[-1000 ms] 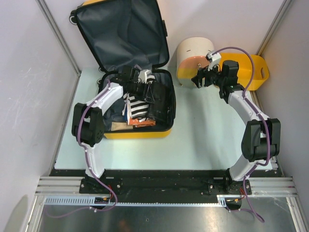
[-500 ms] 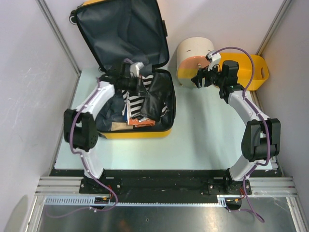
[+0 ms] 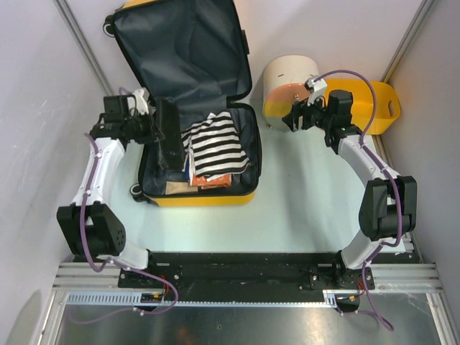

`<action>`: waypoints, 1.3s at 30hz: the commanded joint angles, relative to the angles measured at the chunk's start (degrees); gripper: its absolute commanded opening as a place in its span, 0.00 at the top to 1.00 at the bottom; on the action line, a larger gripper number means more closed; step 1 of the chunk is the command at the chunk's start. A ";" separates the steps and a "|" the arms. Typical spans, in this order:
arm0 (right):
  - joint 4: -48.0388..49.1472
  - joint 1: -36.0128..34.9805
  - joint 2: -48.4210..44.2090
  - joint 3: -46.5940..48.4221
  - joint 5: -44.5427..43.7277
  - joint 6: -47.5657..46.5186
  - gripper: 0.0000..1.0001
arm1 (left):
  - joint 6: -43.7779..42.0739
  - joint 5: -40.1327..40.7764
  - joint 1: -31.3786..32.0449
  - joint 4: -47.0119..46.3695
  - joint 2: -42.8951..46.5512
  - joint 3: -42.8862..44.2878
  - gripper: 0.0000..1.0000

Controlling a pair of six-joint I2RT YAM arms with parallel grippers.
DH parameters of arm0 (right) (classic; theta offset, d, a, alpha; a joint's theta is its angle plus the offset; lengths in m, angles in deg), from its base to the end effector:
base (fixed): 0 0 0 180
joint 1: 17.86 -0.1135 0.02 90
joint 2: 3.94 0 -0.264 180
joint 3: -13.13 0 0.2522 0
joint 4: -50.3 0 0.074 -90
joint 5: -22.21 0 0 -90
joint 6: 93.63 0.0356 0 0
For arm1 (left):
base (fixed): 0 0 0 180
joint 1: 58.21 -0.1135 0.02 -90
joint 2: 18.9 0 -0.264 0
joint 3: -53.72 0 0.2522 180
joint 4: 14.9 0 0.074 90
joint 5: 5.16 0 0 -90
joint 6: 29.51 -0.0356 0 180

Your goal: Open, take out, and arrange the luggage

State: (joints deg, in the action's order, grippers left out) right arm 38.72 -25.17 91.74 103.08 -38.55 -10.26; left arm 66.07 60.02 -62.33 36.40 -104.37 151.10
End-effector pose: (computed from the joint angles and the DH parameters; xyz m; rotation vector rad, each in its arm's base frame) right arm 0.3919 0.0678 0.3198 -0.5700 1.7716 0.4847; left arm 0.3283 0.0087 0.3613 0.0424 2.2298 -0.5014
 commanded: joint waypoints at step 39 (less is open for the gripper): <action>-4.81 -0.51 -1.02 0.19 7.14 0.57 0.25 | -27.01 -6.54 11.67 -0.27 -6.29 -0.82 0.20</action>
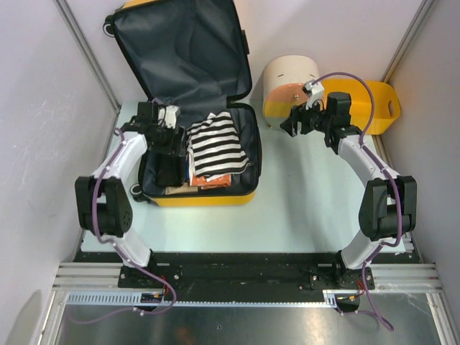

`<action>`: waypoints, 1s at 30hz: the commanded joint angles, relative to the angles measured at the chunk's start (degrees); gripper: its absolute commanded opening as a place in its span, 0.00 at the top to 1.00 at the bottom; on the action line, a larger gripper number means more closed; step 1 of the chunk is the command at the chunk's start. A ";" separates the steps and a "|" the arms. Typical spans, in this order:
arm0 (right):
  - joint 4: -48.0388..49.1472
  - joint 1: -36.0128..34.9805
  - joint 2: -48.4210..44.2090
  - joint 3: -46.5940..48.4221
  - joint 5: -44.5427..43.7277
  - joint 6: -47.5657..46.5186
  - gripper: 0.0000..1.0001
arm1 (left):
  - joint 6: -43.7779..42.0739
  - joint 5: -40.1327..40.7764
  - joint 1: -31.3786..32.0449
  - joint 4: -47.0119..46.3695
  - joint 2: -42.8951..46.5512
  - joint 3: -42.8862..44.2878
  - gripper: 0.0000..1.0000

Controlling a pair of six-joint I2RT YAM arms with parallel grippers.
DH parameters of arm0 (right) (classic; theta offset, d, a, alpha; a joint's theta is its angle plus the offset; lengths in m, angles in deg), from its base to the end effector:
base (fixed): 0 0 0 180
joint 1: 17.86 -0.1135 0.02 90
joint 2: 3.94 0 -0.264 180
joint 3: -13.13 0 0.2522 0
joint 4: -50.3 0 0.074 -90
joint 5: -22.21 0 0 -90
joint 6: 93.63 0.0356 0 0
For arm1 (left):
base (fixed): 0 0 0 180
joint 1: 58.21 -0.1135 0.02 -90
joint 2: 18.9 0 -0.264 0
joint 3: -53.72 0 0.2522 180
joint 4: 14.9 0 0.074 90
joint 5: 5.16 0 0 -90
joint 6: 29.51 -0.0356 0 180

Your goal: Open, take out, and arrange the luggage

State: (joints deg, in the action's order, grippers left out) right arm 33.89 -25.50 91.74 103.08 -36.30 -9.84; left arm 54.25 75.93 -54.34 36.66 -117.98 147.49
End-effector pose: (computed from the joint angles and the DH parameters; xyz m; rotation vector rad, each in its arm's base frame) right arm 0.3878 0.0708 0.3117 -0.5877 1.8455 0.5524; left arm 0.3712 -0.0306 0.2594 0.2841 2.5397 -0.1833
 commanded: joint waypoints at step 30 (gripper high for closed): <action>-41.47 22.67 35.52 50.11 0.07 -65.75 0.05 | -25.49 -23.97 13.79 -0.45 7.95 1.29 0.14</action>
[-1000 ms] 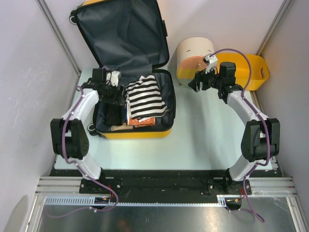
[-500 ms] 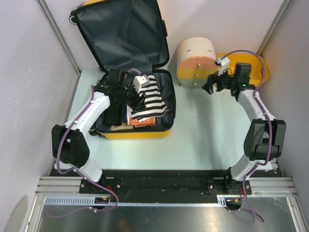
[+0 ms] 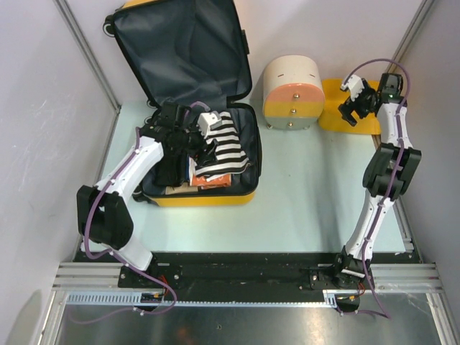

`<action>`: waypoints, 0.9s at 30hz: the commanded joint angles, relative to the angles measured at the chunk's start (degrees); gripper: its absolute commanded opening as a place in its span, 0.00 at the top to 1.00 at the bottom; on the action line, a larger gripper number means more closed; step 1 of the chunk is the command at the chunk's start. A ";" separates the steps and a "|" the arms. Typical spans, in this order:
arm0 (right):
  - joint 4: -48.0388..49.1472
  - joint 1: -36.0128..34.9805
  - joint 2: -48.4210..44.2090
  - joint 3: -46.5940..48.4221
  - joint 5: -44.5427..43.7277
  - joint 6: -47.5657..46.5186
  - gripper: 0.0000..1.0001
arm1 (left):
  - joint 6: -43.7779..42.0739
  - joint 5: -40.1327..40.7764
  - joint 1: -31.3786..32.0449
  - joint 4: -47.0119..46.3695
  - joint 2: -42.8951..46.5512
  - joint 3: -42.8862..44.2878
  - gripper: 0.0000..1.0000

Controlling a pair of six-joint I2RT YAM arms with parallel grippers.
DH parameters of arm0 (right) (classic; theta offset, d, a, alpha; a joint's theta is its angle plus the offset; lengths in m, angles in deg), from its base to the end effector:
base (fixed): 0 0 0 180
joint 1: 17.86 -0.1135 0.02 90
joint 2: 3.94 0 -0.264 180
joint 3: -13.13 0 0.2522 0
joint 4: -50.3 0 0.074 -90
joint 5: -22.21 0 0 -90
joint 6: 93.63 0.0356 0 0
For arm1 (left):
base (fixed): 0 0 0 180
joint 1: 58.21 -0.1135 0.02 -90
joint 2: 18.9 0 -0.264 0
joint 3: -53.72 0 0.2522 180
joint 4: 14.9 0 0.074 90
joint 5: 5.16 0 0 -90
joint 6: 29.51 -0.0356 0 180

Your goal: Open, take out, and arrange the luggage

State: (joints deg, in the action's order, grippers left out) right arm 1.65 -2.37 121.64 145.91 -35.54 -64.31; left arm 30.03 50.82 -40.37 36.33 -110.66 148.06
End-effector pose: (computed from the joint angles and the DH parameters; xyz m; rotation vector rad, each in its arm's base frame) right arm 0.4887 -0.1157 0.2909 -1.0843 1.8762 -0.1088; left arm 0.3256 -0.1257 0.3110 1.1834 1.9902 -0.6040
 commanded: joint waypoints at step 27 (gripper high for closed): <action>-16.09 -7.74 -28.45 -37.28 -7.38 12.83 1.00 | -0.30 1.13 2.45 -0.82 -0.52 1.08 0.17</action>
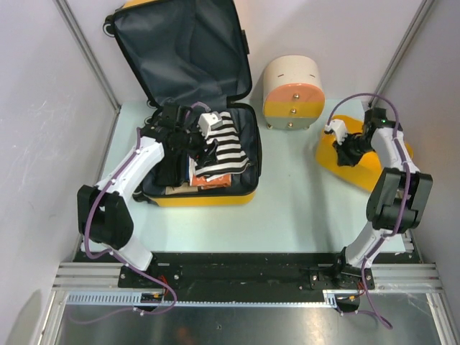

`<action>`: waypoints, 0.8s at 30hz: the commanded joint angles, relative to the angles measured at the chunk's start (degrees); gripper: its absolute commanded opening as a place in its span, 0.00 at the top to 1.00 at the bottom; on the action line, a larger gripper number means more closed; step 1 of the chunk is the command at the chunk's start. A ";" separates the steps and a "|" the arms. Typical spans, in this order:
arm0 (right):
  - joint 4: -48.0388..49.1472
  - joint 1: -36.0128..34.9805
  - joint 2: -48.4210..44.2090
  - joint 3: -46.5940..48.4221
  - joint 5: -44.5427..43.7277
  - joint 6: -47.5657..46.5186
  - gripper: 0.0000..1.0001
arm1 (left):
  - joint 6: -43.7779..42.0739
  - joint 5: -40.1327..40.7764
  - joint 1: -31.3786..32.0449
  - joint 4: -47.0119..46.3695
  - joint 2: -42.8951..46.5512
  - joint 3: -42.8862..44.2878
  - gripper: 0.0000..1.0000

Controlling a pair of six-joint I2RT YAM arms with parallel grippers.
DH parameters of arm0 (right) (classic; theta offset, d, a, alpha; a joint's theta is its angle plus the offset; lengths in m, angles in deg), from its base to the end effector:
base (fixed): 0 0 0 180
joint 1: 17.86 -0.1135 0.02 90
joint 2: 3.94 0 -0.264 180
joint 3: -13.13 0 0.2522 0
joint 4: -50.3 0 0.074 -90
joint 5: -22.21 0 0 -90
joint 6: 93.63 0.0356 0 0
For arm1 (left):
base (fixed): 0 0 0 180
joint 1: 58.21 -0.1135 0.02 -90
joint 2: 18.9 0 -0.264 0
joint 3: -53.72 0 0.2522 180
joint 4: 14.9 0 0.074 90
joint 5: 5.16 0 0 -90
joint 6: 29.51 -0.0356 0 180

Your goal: Open, take out, and arrange the luggage

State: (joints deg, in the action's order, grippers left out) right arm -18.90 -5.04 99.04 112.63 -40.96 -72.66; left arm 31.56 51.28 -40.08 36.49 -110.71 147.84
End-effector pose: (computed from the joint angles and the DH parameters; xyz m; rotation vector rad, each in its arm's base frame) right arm 0.3570 -0.0648 0.2545 -1.3099 2.2520 0.2094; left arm 0.3248 -0.1271 0.3092 1.1625 2.0176 -0.6134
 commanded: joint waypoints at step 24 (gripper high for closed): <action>16.68 -16.78 -10.43 -8.48 0.42 50.32 0.32 | -20.47 13.61 10.26 -7.39 -1.70 -13.03 0.42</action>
State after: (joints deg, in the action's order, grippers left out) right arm -2.72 -22.13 91.45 102.33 -41.92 -22.24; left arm 13.51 62.60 -29.86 32.16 -111.65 135.49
